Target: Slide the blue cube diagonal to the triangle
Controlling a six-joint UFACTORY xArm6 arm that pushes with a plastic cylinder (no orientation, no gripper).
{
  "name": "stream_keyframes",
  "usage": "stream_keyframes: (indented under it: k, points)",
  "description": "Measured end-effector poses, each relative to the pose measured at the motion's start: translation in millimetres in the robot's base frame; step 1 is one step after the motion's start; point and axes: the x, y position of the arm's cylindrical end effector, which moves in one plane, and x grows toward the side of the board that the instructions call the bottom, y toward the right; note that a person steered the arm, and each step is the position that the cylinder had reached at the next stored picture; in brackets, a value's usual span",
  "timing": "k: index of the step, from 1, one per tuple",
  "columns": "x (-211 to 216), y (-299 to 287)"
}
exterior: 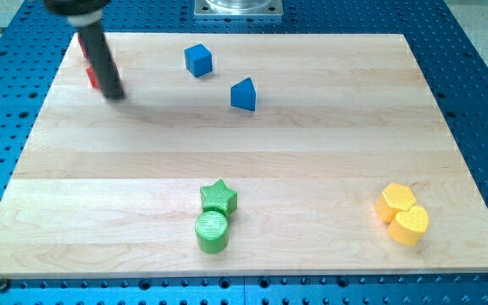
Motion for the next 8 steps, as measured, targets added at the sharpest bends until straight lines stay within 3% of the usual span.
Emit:
stream_keyframes:
  k: [1, 3, 4, 5, 7, 8]
  points:
    - [-25.8, 2.0]
    - [-90.6, 129.0]
    - [-39.6, 110.4]
    - [43.6, 45.4]
    - [41.4, 41.5]
    - [17.9, 61.3]
